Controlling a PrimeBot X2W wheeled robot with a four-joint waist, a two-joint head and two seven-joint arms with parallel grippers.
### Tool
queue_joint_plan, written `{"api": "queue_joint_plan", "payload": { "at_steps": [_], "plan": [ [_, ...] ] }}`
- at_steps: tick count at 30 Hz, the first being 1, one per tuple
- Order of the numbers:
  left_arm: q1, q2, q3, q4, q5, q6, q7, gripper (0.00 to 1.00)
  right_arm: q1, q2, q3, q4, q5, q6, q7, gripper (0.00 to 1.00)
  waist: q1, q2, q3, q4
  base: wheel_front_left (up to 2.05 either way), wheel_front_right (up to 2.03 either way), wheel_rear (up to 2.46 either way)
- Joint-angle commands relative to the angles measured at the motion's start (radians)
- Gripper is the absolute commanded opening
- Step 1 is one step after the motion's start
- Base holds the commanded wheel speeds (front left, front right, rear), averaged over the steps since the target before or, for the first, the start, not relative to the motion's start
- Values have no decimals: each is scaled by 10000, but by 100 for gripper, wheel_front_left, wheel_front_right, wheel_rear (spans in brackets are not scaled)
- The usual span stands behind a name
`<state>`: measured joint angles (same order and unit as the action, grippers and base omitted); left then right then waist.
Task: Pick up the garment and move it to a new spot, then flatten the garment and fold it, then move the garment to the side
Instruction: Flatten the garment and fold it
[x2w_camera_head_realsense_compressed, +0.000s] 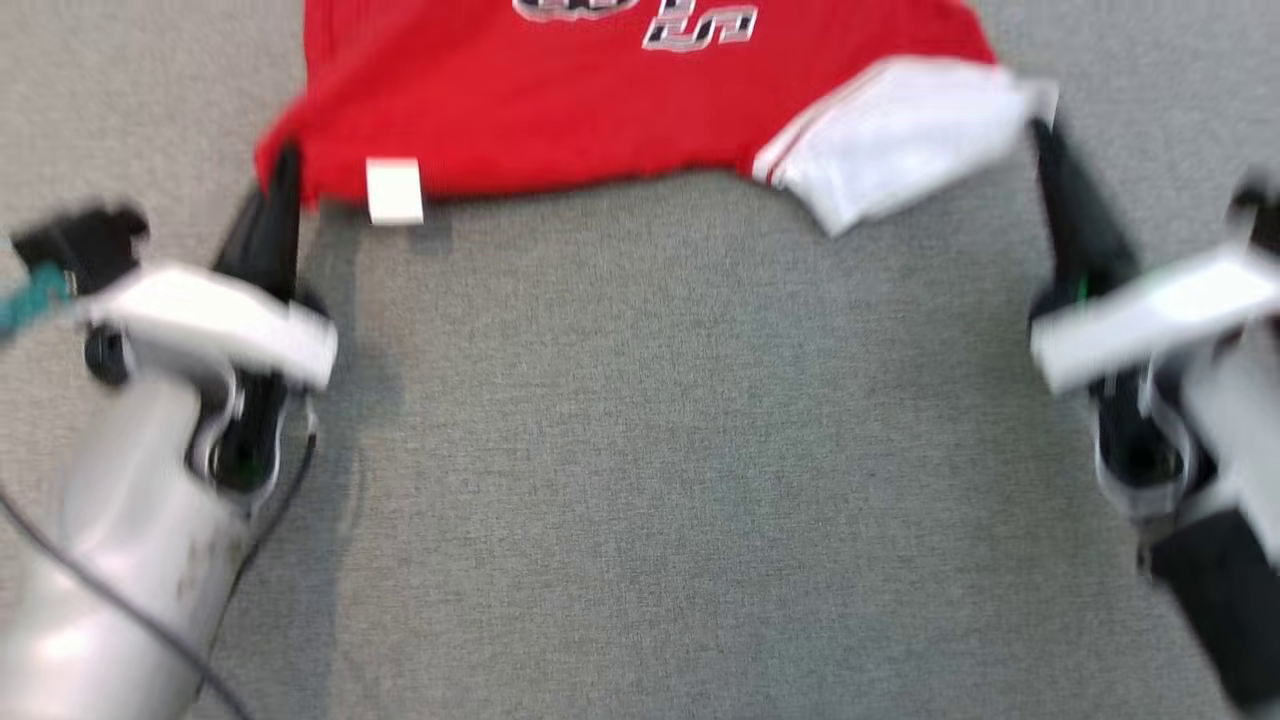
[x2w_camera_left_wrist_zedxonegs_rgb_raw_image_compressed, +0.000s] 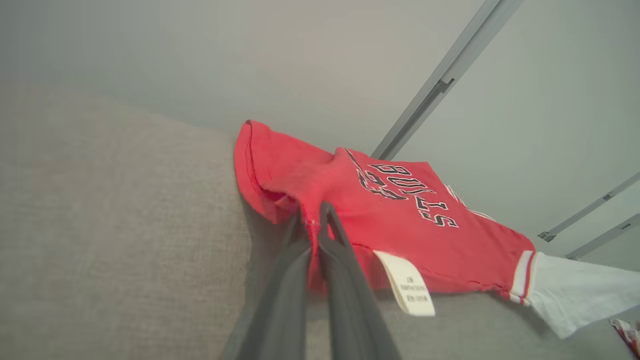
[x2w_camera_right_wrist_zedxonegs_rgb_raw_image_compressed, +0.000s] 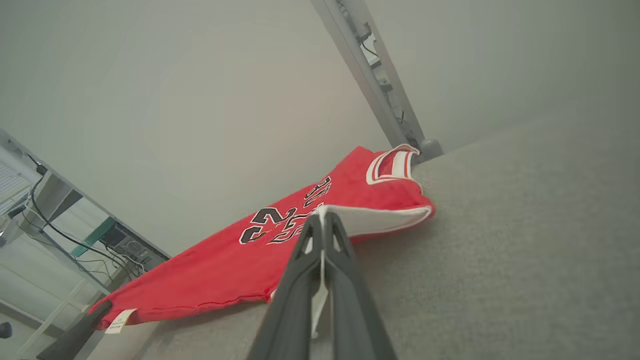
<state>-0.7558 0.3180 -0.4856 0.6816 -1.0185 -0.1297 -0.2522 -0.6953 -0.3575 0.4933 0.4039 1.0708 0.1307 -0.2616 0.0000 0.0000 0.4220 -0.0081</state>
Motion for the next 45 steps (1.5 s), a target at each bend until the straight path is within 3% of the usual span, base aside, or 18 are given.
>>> {"api": "queue_joint_plan", "payload": {
  "at_steps": [1, 8, 14, 22, 29, 37, 45],
  "plan": [
    [687, 287, 183, -344, -83, 1, -71, 0, 965, -174, -249, -439, 179, 1, -62, 0, 0, 0, -485, -3, 0, 0, 0],
    [3374, 1009, 395, -2382, -203, 496, -83, 0, 4341, -599, -833, -1856, 494, 1, -62, 0, 0, 0, -1367, -36, 0, 0, 0],
    [5635, 1888, 583, -5067, -390, 1901, 381, 0, 6877, -769, -1646, -3357, 390, 1, 512, 0, 0, 0, -1942, -34, 0, 0, 0],
    [8072, 2753, 883, -8307, -563, 3934, 945, 0, 9308, -546, -2989, -5387, -421, 1, 2665, 0, 0, 0, -2416, -189, 0, 0, 0],
    [9436, 3548, 1189, -10110, -630, 5073, 1373, 0, 10990, 392, -4285, -7162, -844, 1, 4829, 0, 0, 0, -2578, -255, 0, 0, 0],
    [9572, 3766, 1270, -10645, -785, 5457, 1783, 0, 10886, 1551, -5390, -8084, -1749, 1, 6714, 0, 0, 0, -2717, -281, 0, 0, 0],
    [8577, 3397, 1161, -10179, -1129, 5117, 2167, 0, 9007, 2031, -5617, -7722, -1763, 1, 7866, 0, 0, 0, -2375, -170, 0, 0, 0]
  ]
}}
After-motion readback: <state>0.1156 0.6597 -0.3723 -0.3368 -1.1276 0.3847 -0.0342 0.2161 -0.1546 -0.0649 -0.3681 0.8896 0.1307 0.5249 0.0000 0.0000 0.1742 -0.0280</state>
